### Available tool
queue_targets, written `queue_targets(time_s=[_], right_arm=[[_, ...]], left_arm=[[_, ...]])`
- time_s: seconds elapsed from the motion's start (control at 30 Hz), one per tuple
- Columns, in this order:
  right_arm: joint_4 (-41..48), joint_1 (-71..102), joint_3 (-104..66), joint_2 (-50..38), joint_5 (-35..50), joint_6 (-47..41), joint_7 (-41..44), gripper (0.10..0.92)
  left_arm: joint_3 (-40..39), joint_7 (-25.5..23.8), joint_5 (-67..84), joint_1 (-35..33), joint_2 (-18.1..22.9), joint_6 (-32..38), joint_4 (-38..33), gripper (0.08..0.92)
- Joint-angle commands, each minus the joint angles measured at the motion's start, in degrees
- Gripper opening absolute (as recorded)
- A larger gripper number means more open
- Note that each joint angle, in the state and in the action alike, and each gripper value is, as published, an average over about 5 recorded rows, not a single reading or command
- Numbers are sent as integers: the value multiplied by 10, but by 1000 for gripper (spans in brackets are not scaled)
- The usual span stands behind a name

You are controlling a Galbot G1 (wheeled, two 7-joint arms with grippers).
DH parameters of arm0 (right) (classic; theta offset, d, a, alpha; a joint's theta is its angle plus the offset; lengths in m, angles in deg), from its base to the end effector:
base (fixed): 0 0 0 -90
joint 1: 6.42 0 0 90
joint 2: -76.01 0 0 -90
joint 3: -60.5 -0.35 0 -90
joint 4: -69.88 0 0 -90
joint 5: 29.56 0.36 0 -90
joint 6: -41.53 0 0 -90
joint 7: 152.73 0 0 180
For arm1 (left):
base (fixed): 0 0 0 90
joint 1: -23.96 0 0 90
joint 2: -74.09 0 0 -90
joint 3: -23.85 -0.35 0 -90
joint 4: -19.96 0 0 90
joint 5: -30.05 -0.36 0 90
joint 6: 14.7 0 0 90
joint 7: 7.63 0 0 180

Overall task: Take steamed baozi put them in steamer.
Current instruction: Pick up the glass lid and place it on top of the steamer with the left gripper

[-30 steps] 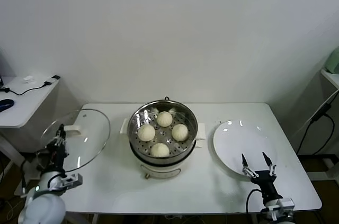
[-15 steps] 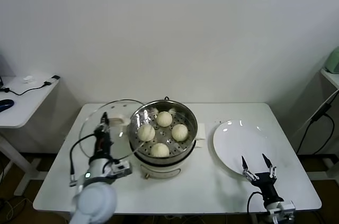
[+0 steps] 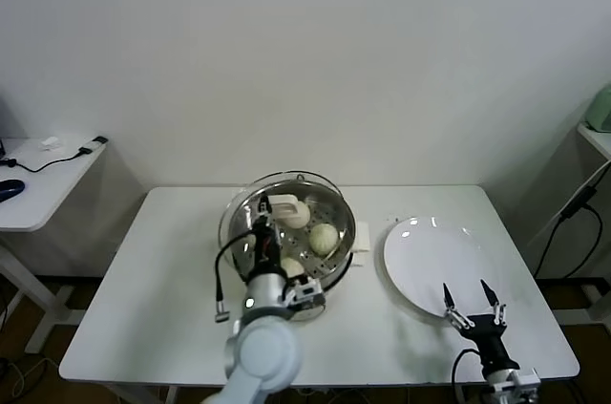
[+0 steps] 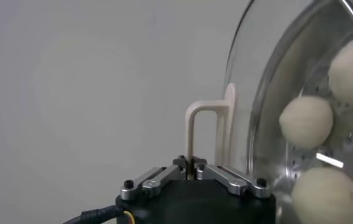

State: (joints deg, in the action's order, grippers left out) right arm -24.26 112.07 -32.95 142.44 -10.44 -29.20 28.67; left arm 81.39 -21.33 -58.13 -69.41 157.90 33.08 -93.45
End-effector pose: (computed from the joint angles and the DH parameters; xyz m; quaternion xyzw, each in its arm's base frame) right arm 0.1775 -0.1494 -0.4244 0.0147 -0.9983 0.0420 0.0363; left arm 0.2651 -0.1540 -0.2409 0.0513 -0.7655 -0.6402 0.0393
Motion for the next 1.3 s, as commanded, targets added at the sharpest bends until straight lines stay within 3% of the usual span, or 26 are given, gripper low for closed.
queue_targets(time_s=[0.03, 0.63, 1.3], right_arm=[[3, 0, -2, 3, 3, 13, -3, 823], [4, -5, -5, 15, -4, 26, -16, 823], [5, -6, -5, 24, -13, 39, -14, 823]], left_arm=[[-50, -9, -51, 31, 58, -24, 71, 140], [-2, 36, -55, 22, 45, -23, 114, 140], [0, 35, -64, 15, 43, -14, 121, 168]])
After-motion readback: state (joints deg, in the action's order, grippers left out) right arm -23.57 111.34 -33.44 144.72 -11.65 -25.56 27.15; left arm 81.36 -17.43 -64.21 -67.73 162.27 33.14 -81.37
